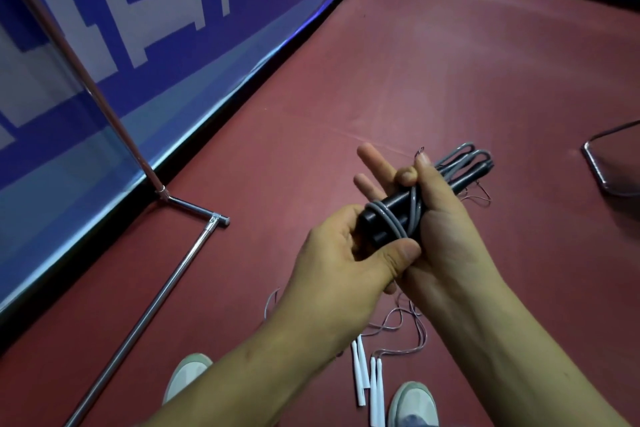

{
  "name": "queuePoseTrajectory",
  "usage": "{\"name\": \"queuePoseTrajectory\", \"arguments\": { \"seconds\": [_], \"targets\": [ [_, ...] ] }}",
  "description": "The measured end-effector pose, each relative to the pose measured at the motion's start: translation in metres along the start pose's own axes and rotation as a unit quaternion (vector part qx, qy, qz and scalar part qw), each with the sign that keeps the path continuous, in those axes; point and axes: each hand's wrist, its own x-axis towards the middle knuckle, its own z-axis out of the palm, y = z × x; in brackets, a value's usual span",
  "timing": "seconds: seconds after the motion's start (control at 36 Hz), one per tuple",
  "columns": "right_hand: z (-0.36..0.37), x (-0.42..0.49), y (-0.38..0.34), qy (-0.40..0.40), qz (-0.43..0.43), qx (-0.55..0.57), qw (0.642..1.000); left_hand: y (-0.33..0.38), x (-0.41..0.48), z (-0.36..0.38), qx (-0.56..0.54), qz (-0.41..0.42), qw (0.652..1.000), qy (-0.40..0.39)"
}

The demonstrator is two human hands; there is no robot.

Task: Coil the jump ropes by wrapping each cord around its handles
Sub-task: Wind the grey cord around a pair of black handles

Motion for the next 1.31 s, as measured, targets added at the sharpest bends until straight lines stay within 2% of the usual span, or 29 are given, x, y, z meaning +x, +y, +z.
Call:
{"name": "queuePoseTrajectory", "arguments": {
  "seconds": [0.17, 0.31, 0.39, 0.5, 0.61, 0.75, 0.83, 0.97, 1.03, 1.08, 1.19, 1.31],
  "targets": [
    [0.003, -0.004, -0.008, -0.003, 0.079, 0.078, 0.994, 0.003, -0.005, 0.002, 0.114, 0.068, 0.990, 0.045],
    [0.004, -0.009, -0.020, -0.014, 0.129, 0.108, 0.986, 0.012, -0.006, -0.003, 0.236, 0.187, 0.952, 0.055],
    [0.002, -0.009, -0.024, -0.038, 0.160, 0.113, 0.980, 0.016, -0.004, -0.008, 0.281, 0.238, 0.929, 0.041],
    [-0.005, -0.007, -0.024, -0.080, 0.203, 0.103, 0.970, 0.017, 0.000, -0.014, 0.292, 0.275, 0.916, 0.002],
    [-0.010, -0.004, -0.022, -0.062, 0.259, 0.135, 0.954, 0.013, 0.010, -0.023, 0.361, 0.321, 0.875, -0.033],
    [-0.010, -0.006, -0.025, -0.074, 0.254, 0.117, 0.957, 0.009, 0.011, -0.026, 0.373, 0.311, 0.871, -0.068],
    [-0.014, -0.006, -0.022, -0.063, 0.251, 0.116, 0.959, 0.007, 0.010, -0.025, 0.377, 0.300, 0.875, -0.052],
    [-0.019, -0.009, -0.016, -0.070, 0.238, 0.111, 0.962, 0.000, 0.008, -0.020, 0.271, 0.188, 0.943, -0.046],
    [-0.020, -0.010, -0.016, -0.079, 0.237, 0.108, 0.962, -0.001, 0.009, -0.020, 0.262, 0.172, 0.948, -0.061],
    [-0.018, -0.012, -0.017, -0.081, 0.236, 0.105, 0.963, 0.001, 0.012, -0.021, 0.281, 0.191, 0.937, -0.075],
    [-0.012, -0.018, -0.019, -0.098, 0.223, 0.049, 0.969, 0.003, 0.016, -0.028, 0.357, 0.261, 0.888, -0.128],
    [-0.015, -0.018, -0.018, -0.117, 0.212, -0.048, 0.969, 0.005, 0.014, -0.038, 0.415, 0.266, 0.853, -0.173]
  ]
}}
